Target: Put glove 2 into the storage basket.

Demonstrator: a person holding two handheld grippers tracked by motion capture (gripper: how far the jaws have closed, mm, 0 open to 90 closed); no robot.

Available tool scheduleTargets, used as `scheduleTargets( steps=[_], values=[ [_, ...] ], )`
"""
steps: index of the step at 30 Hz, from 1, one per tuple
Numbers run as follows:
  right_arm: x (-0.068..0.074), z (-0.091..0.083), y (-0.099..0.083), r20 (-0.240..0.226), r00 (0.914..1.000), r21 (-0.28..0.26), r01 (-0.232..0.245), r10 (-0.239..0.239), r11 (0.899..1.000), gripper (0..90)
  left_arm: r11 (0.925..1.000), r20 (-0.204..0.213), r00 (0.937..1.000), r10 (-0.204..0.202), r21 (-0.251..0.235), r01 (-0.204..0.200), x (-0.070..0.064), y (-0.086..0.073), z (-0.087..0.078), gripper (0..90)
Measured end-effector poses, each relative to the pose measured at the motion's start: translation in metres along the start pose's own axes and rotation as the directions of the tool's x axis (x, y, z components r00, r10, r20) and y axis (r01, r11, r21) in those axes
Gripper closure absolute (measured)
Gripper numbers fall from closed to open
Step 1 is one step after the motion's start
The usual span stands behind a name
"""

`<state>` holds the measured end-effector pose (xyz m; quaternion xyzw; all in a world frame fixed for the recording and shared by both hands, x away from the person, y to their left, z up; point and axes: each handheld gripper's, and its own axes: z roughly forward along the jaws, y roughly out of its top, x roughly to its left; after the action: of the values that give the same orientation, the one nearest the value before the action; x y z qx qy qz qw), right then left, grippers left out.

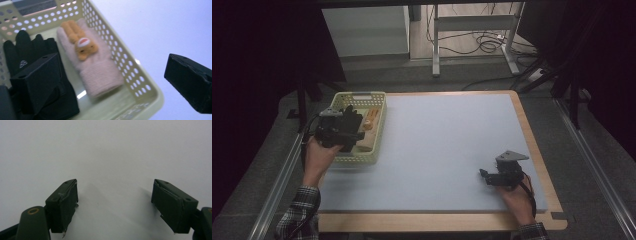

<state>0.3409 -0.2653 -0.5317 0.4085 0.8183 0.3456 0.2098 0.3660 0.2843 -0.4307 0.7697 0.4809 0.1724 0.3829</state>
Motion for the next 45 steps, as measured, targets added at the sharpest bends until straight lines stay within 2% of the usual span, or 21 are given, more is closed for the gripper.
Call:
scheduleTargets(
  steps=[3,11,18,23,31,40,45],
  values=[
    [0.000,0.000,0.000,0.000,1.0000,0.000,0.000,0.000,1.000,20.9,0.9999,0.017,0.9998,0.012,-0.011,-0.011,-0.007,0.000,-0.001,1.5],
    [0.000,0.000,0.000,0.000,1.0000,0.000,0.000,0.000,1.000,20.9,0.9971,0.051,0.9961,0.073,-0.027,-0.071,-0.030,0.000,-0.003,1.6],
    [0.000,0.000,0.000,0.000,1.0000,-0.001,0.000,0.000,1.000,20.9,0.9915,0.078,0.9885,0.129,-0.024,-0.128,-0.052,0.002,0.002,0.7],
    [0.000,0.000,0.000,0.000,1.0000,-0.001,0.001,-0.001,1.000,20.9,0.9855,0.098,0.9807,0.169,-0.028,-0.167,-0.069,0.001,0.006,0.2],
    [0.000,0.000,0.000,0.001,1.0000,-0.002,0.001,-0.001,1.000,20.9,0.9795,0.133,0.9705,0.201,-0.033,-0.199,-0.090,-0.007,0.018,0.0],
    [0.000,0.000,0.000,0.001,1.0000,-0.001,0.001,-0.001,1.000,20.8,0.9774,0.163,0.9638,0.211,-0.050,-0.205,-0.106,-0.021,0.031,0.0],
    [0.000,0.000,0.000,0.001,1.0000,-0.001,0.002,-0.002,1.000,20.8,0.9735,0.166,0.9594,0.228,-0.057,-0.222,-0.114,-0.028,0.036,0.0]
  ],
)
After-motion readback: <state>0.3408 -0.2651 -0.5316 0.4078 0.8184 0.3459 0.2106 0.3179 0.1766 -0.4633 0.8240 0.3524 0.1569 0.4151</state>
